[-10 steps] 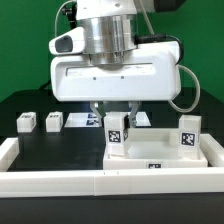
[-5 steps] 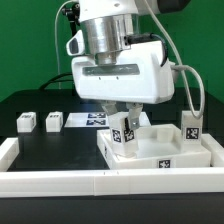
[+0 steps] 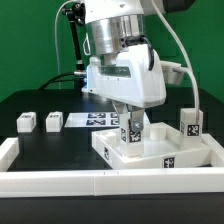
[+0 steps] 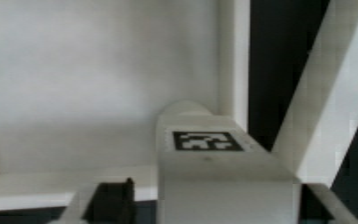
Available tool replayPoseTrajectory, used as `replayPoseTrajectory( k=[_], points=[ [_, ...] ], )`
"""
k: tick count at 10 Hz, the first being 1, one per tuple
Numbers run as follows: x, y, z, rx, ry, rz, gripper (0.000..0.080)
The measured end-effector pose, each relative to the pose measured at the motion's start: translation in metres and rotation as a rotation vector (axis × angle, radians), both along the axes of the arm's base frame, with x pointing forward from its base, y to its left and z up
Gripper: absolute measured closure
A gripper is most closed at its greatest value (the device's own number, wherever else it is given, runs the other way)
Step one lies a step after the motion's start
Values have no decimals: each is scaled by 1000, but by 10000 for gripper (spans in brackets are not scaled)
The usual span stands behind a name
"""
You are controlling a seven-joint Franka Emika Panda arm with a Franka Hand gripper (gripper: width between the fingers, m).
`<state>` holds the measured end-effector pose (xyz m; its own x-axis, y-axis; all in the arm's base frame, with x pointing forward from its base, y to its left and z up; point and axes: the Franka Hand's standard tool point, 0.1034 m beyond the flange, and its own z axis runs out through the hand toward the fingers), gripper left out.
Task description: Assemble square table
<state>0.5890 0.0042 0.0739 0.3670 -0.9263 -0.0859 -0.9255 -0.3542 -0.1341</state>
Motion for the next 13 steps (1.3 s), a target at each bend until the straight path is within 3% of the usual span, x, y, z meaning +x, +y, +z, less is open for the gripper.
replayPoseTrajectory(
  k=[1, 2, 3, 4, 9, 13],
  points=[
    [0, 2, 0, -4, -4, 75, 315],
    [-1, 6, 0, -5, -4, 125, 315],
    [-1, 9, 0, -15, -14, 247, 192],
    [-1, 12, 1, -25, -24, 402, 159],
    [-4, 13, 1, -38, -58, 804, 151],
    [1, 16, 0, -153, -97, 1220, 151]
  ],
)
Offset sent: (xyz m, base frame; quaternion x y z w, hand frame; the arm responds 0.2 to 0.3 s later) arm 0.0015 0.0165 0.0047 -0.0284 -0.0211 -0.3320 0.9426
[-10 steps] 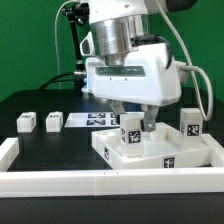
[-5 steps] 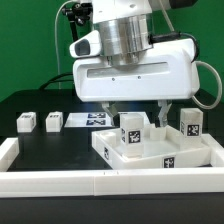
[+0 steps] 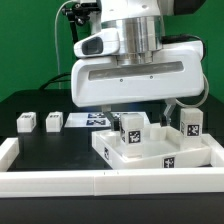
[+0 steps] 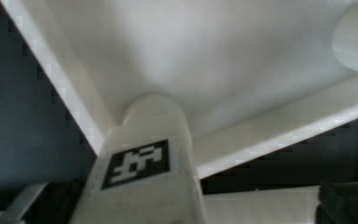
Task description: Assemble square table
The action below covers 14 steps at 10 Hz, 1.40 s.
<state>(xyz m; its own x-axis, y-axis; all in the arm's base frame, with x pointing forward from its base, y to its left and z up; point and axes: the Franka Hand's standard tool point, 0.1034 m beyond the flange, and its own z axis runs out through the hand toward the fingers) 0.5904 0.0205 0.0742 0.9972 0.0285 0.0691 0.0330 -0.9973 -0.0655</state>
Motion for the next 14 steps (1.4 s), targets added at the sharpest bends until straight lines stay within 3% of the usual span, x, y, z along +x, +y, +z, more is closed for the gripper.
replayPoseTrajectory(
  k=[1, 4, 6, 7, 8, 11, 14],
  points=[
    [3, -1, 2, -29, -23, 158, 151],
    [3, -8, 1, -35, -29, 240, 151],
    [3, -8, 1, -36, -29, 241, 450],
    [3, -9, 1, -37, -29, 239, 450],
    [3, -9, 1, -37, -29, 239, 505],
    [3, -9, 1, -35, -28, 218, 506],
    [2, -10, 0, -5, -15, -85, 506]
  ],
)
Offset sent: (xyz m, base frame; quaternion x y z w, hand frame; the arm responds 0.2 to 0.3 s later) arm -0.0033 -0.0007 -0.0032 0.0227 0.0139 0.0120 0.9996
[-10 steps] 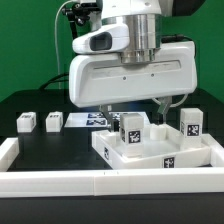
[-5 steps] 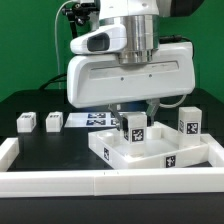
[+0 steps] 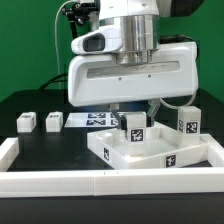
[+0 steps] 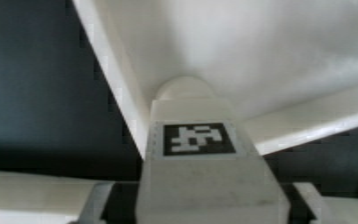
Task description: Assemble square table
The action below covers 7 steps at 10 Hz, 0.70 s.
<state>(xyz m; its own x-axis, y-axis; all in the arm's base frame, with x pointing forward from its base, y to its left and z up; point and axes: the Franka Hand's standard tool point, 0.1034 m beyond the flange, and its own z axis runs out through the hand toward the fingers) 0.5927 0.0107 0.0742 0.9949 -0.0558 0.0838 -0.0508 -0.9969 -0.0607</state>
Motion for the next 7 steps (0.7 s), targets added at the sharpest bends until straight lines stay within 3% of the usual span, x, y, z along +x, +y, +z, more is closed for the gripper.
replayPoseTrajectory(
  k=[7],
  points=[
    [-2, 19, -3, 99, 47, -756, 506]
  ],
)
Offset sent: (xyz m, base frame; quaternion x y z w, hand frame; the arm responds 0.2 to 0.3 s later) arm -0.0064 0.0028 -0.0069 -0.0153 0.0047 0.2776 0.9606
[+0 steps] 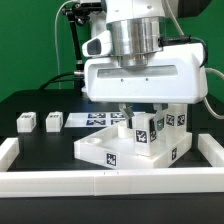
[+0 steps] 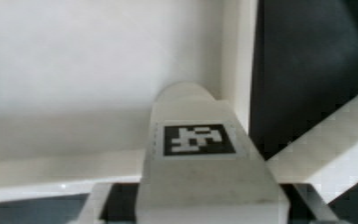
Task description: Assemble square table
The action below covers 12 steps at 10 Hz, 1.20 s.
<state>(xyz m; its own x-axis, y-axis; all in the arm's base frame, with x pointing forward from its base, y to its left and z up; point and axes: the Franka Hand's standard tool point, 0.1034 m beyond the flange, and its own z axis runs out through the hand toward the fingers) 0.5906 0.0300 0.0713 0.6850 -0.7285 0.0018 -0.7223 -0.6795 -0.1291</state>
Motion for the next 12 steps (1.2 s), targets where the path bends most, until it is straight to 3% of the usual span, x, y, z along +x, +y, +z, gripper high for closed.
replayPoseTrajectory(
  k=[2, 7, 8, 9, 12],
  points=[
    [-1, 10, -1, 22, 34, -244, 506],
    [-2, 15, -1, 61, 55, -388, 501],
    [-2, 15, -1, 59, 53, -372, 311],
    [-1, 15, 0, 52, 42, -269, 198],
    [-2, 20, 0, 26, 18, 69, 152]
  ],
)
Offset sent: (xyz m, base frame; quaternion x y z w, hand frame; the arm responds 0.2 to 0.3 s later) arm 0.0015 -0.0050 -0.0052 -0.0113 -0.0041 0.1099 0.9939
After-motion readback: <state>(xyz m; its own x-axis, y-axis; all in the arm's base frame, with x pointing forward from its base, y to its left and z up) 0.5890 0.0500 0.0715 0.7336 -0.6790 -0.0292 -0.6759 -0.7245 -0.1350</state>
